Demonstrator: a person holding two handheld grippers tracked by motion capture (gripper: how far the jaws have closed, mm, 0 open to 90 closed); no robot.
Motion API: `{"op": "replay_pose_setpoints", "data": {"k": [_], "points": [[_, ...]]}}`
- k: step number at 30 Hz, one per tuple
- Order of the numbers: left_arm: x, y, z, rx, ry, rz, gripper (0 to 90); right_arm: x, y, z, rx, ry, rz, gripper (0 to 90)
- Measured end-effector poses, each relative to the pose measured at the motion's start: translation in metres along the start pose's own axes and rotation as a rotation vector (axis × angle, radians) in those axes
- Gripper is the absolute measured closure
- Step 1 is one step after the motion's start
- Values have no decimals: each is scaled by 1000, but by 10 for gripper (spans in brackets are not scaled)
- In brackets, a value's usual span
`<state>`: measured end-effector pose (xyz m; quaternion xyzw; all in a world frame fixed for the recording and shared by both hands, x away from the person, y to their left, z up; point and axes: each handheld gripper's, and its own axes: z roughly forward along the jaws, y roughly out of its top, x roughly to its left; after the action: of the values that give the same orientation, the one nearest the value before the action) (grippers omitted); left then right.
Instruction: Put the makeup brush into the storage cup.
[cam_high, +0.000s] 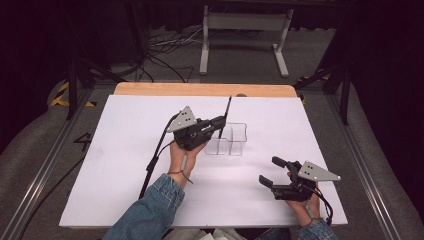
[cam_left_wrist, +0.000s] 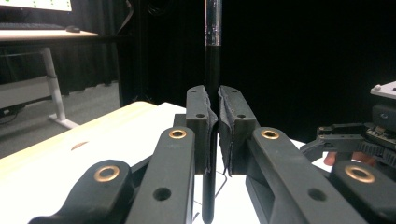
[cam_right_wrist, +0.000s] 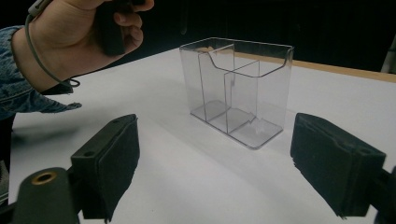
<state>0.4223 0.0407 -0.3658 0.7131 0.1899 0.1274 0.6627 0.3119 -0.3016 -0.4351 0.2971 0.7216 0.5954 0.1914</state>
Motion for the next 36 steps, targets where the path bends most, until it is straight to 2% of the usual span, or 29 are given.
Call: {"op": "replay_pose_setpoints", "data": {"k": [4,8,11,17,20,27,35,36], "points": [[2,1,4,5,-3,-7,834,-1,0,0,-3,6,10,161],[6,2,7,-20,-30,-49,833,-1,-1,0,3,7,10,161],[8,1,9,-26,-18,-62,833,-2,-1,0,-5,15,22,161],[8,1,14,-32,-5,-55,833,-2,-1,0,-10,20,30,161],[9,-1,17,-31,26,-25,833,-2,-1,0,-11,21,33,161],[12,-6,23,-13,43,-23,833,-2,-1,1,-8,28,41,166],[12,-15,30,10,44,-31,833,-1,0,0,-28,46,51,166],[13,-18,31,6,54,-28,833,-1,1,0,-30,45,51,166]]}}
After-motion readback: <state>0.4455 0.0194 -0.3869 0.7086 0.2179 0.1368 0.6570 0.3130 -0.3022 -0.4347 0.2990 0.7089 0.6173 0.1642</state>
